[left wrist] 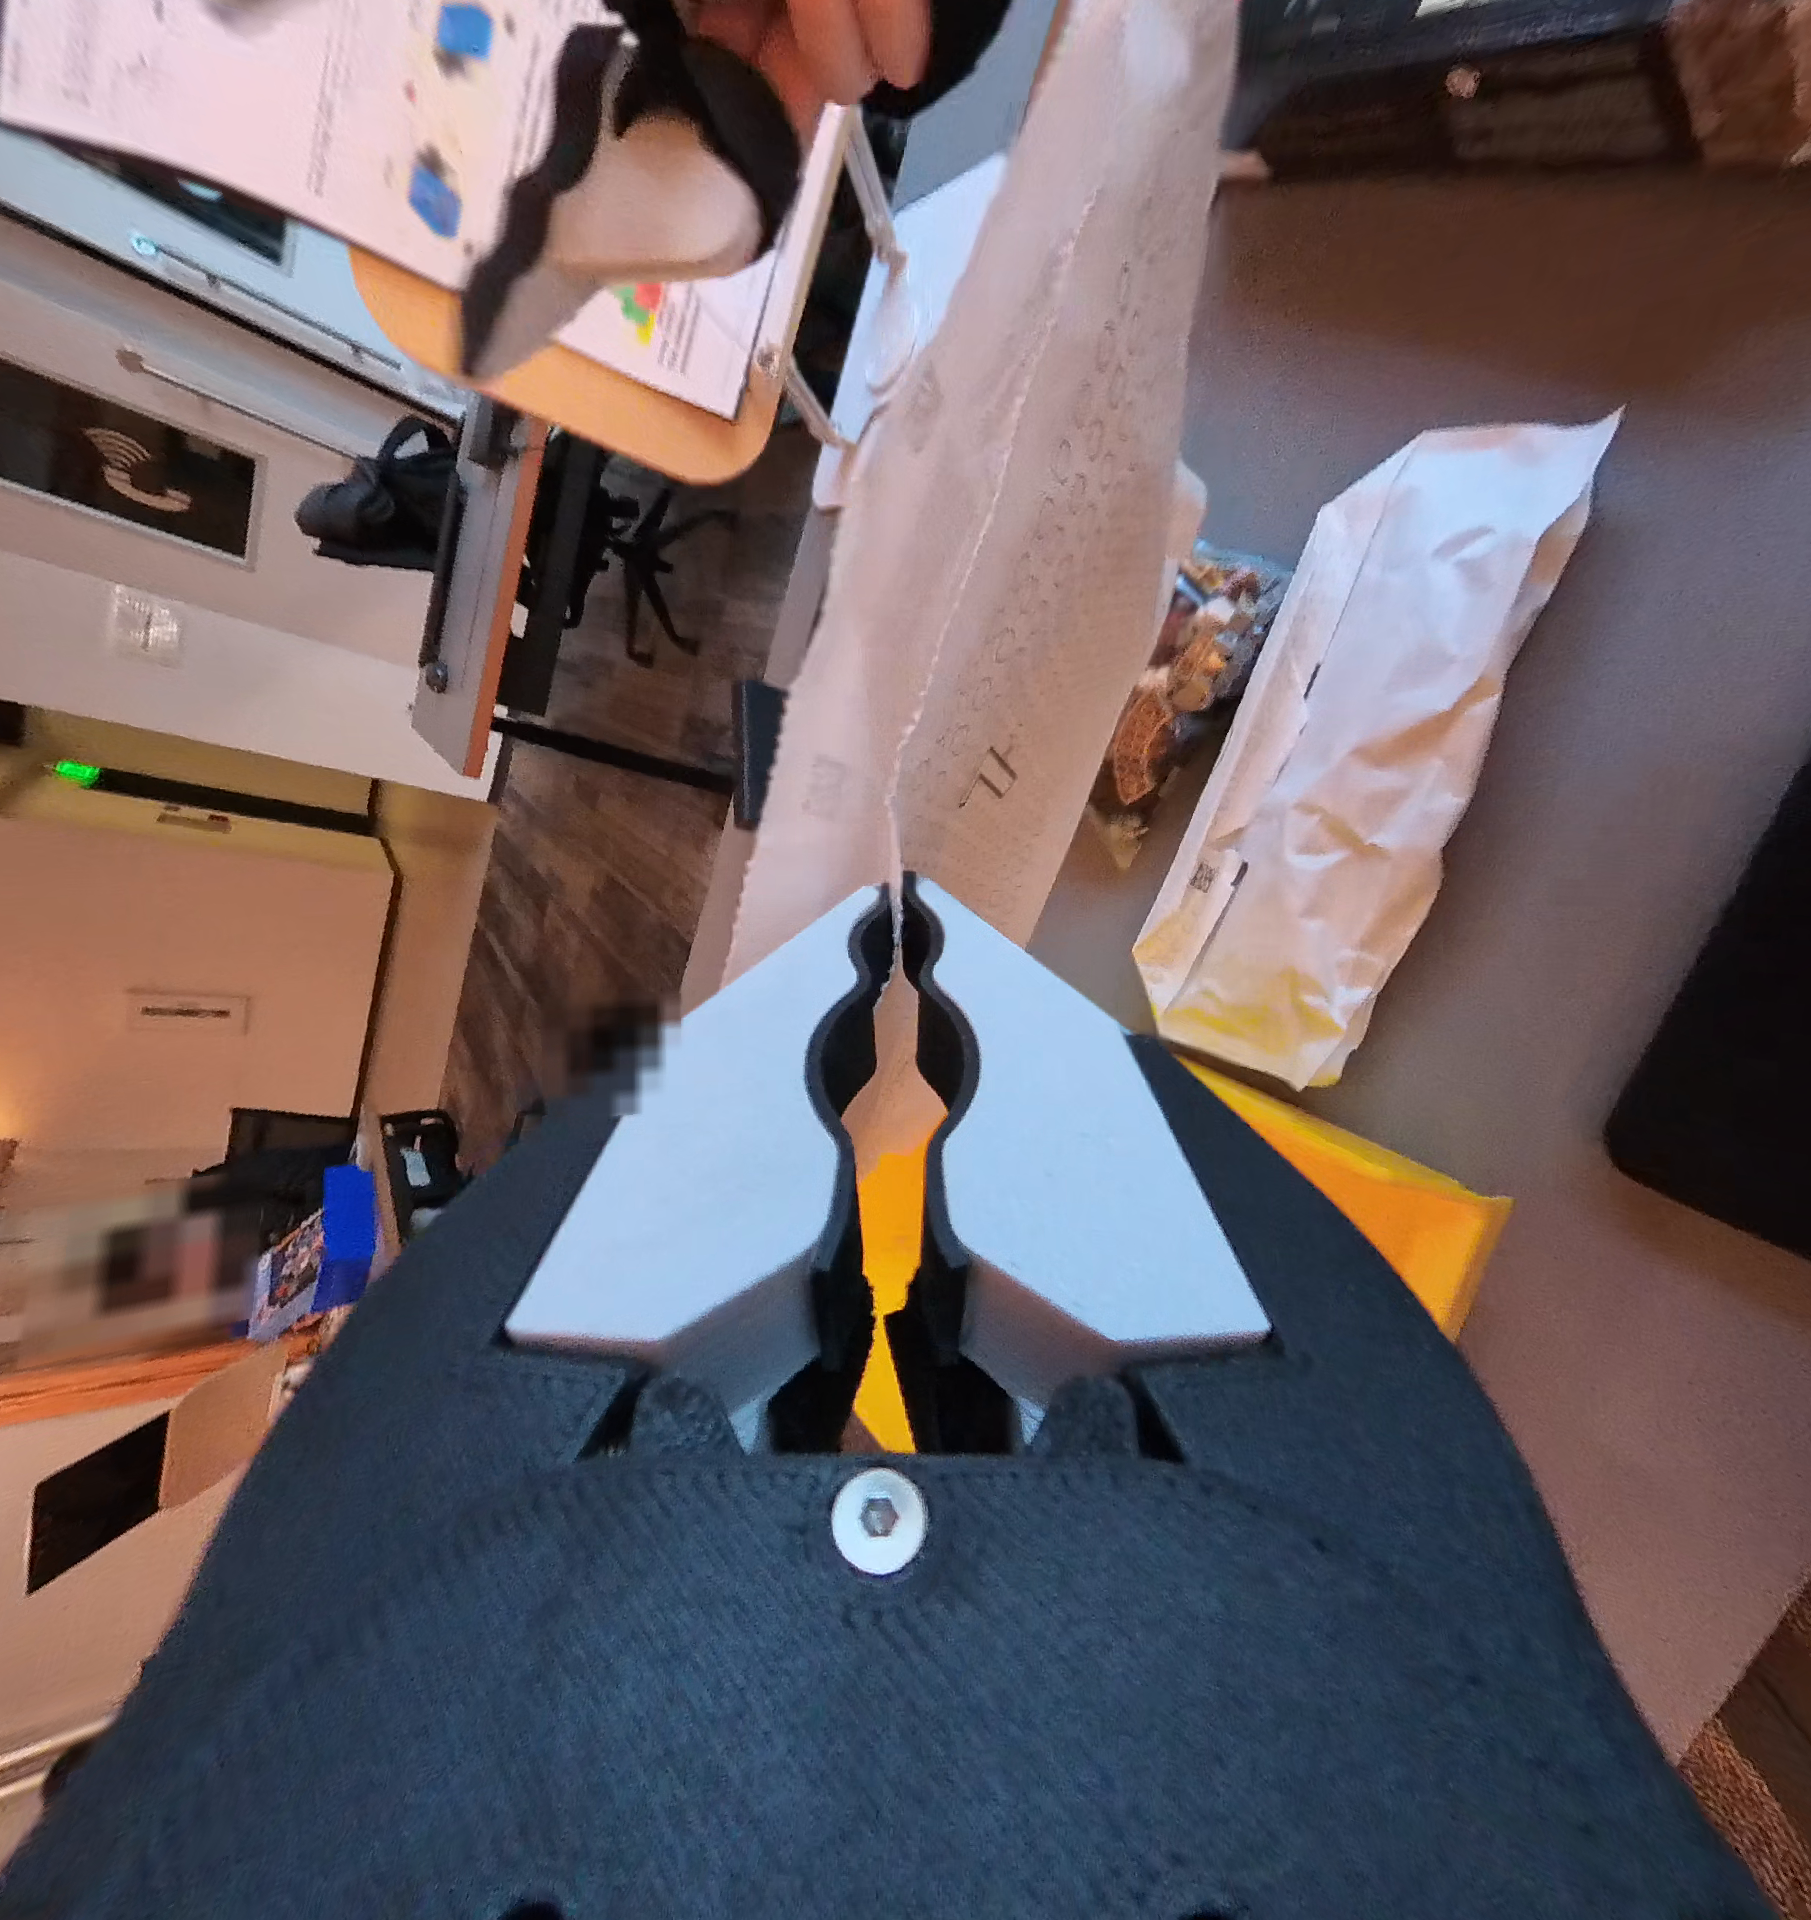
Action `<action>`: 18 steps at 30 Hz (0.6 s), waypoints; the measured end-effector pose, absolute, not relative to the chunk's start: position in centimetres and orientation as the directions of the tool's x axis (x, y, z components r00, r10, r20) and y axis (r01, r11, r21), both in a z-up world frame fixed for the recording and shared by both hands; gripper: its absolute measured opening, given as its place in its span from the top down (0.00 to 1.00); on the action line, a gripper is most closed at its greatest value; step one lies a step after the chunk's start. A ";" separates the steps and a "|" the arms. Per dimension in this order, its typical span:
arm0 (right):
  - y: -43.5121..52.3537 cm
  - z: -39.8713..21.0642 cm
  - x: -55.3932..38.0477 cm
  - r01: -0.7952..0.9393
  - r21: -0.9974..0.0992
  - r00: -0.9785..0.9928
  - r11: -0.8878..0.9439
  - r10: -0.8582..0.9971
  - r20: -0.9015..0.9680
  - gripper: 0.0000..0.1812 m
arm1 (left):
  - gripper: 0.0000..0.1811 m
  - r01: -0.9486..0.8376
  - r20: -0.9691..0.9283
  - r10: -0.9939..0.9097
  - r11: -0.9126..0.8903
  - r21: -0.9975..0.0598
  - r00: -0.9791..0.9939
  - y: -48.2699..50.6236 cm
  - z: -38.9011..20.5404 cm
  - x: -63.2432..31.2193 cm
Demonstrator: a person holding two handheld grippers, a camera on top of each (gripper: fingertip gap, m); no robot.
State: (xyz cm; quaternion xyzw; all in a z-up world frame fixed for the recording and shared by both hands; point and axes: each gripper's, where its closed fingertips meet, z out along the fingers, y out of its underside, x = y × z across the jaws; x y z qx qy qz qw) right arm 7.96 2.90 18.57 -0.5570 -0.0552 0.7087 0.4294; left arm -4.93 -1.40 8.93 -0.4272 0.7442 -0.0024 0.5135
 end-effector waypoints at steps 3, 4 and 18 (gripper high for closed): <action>8.0 6.8 11.9 -0.308 -0.733 0.541 -0.607 0.521 -0.660 0.73 | 1.00 -0.647 -0.744 -0.663 0.603 -0.467 -0.081 -0.2 8.4 -6.1; 8.9 1.7 14.2 -0.173 -0.736 0.705 -0.655 0.439 -0.557 0.72 | 1.00 -0.643 -0.736 -0.673 0.596 -0.481 -0.073 0.0 8.5 -6.6; 7.0 -14.6 19.8 -0.057 -0.305 0.685 -0.951 0.185 -0.704 0.75 | 1.00 -0.705 -0.714 -0.700 0.514 -0.489 -0.015 3.3 10.2 -11.8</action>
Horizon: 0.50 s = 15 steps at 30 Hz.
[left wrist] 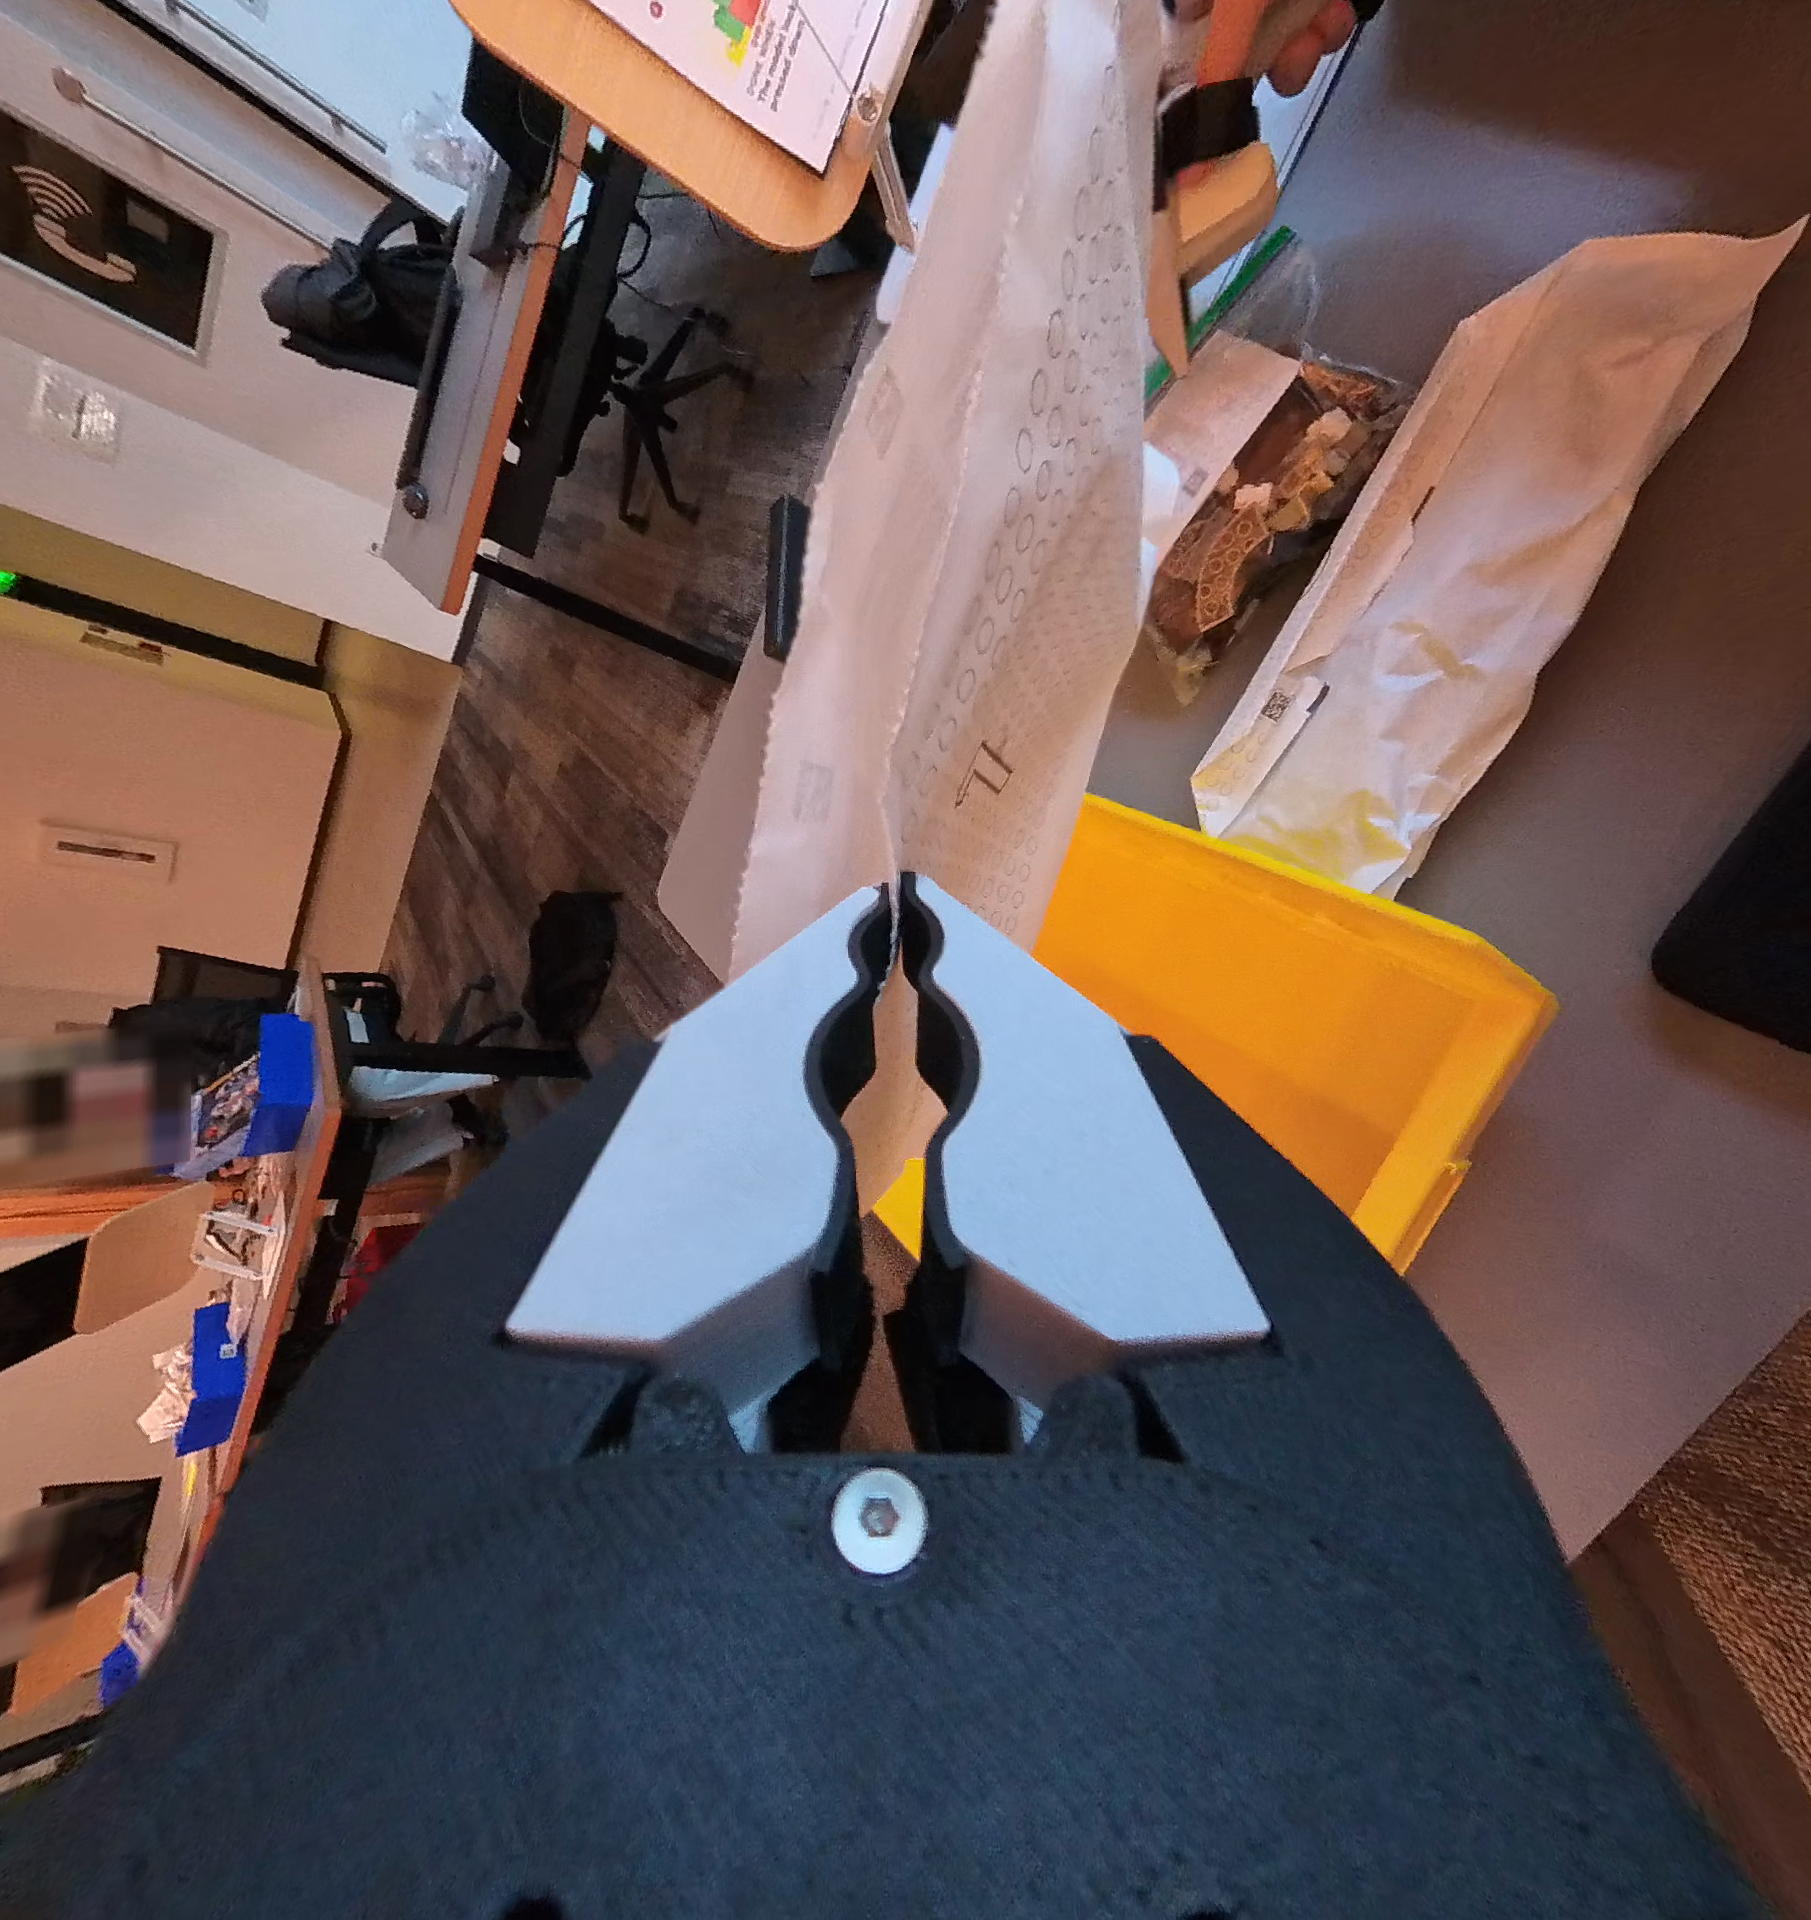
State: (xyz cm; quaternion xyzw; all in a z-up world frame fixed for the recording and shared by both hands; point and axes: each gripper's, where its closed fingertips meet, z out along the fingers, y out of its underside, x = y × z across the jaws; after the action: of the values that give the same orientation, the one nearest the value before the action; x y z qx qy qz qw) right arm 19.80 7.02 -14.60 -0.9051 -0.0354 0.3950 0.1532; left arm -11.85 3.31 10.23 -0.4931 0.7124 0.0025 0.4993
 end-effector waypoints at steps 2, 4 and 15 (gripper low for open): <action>6.9 -14.7 19.7 -0.073 -0.279 0.652 -0.957 0.166 -0.740 0.74 | 1.00 -0.711 -0.712 -0.702 0.507 -0.487 -0.014 3.6 10.0 -12.0; 6.7 -13.5 18.5 -0.092 -0.271 0.540 -0.958 0.181 -0.822 0.83 | 1.00 -0.715 -0.711 -0.703 0.506 -0.483 -0.017 3.7 9.7 -11.8; 4.9 -6.3 16.8 0.065 -0.481 0.508 -0.874 0.444 -0.738 1.00 | 1.00 -0.714 -0.710 -0.702 0.528 -0.460 -0.062 3.2 9.5 -9.4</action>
State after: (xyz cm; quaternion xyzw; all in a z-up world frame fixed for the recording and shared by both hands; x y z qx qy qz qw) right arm 16.81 4.94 -6.30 -0.8449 -0.1506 0.4726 0.2005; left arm -9.44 3.20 9.50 -0.4859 0.7285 0.0063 0.4828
